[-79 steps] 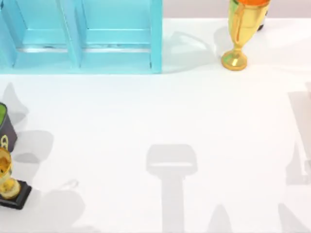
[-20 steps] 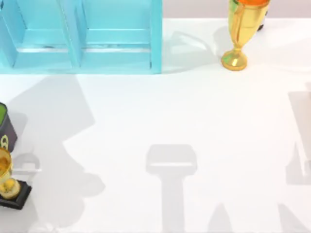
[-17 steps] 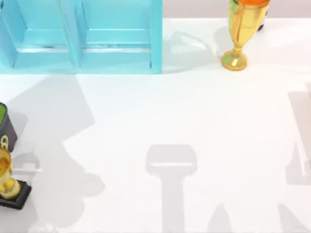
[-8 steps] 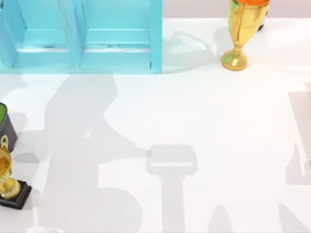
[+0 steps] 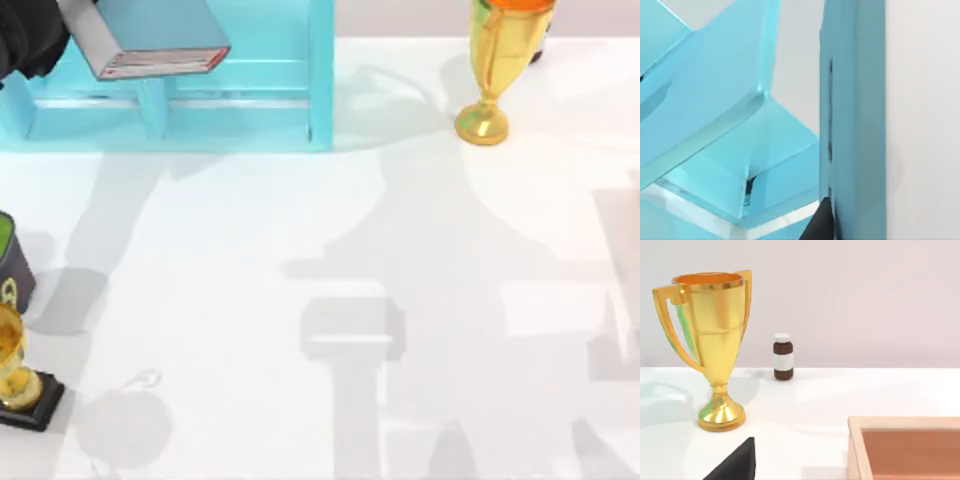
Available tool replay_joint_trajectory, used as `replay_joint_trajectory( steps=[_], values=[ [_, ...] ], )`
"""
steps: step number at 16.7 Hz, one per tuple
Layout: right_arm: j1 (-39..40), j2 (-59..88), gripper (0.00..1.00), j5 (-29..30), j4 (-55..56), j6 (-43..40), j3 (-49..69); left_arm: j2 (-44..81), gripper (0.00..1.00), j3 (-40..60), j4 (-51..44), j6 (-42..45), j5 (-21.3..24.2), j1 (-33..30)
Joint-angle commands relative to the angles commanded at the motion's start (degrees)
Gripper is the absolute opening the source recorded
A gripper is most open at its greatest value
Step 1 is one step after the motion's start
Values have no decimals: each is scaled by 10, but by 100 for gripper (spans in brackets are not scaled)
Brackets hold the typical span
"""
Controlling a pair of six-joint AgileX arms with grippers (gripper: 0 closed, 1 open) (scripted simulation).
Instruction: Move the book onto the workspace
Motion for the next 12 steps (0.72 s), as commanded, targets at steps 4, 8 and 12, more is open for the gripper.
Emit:
replay_joint_trajectory(
  steps=[4,8,12],
  values=[
    [0,0,100,0,0,0,0,20,0,40,-31,-213,-160,-185],
    [0,0,100,0,0,0,0,68,0,68,-73,-429,-332,-354],
    [0,0,100,0,0,0,0,142,0,83,-120,-631,-503,-490]
  ],
)
